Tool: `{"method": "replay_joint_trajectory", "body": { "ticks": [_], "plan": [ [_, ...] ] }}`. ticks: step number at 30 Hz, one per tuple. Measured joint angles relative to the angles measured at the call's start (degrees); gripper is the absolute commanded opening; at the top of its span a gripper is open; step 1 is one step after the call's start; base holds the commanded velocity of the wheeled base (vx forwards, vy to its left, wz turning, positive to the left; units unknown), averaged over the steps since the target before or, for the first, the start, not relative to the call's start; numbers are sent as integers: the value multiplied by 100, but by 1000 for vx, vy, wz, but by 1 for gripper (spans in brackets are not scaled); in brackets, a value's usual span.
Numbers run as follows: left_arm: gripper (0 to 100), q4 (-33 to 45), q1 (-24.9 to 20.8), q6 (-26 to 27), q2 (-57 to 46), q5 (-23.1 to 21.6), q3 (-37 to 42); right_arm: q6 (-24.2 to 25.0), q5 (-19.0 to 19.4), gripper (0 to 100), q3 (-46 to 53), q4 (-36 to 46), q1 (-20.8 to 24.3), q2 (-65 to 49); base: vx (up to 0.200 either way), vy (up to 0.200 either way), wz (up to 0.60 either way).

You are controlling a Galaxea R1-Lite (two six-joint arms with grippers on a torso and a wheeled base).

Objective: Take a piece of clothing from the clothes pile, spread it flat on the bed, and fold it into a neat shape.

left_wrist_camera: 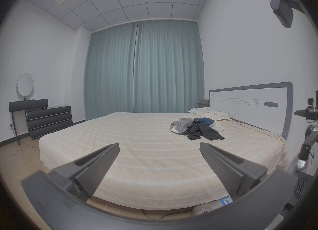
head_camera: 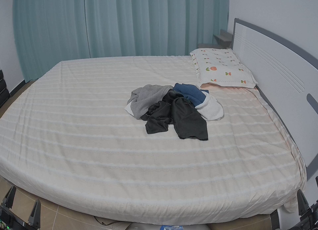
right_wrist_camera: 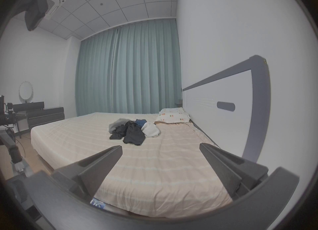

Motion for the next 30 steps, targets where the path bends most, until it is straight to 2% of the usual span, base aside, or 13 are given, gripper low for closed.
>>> {"method": "replay_joint_trajectory", "body": {
  "ticks": [4,9,22,30],
  "plan": [
    [100,0,0,2,0,0,0,-74,104,100,-416,5,0,276,0,0,0],
    [100,2,0,2,0,-2,0,-105,260,100,-775,-96,33,1169,0,0,0],
    [100,0,0,5,0,0,0,140,384,100,-1447,-1030,390,4679,0,0,0],
    [100,0,0,2,0,-2,0,577,134,100,-2260,-1831,641,6996,0,0,0]
  ]
}}
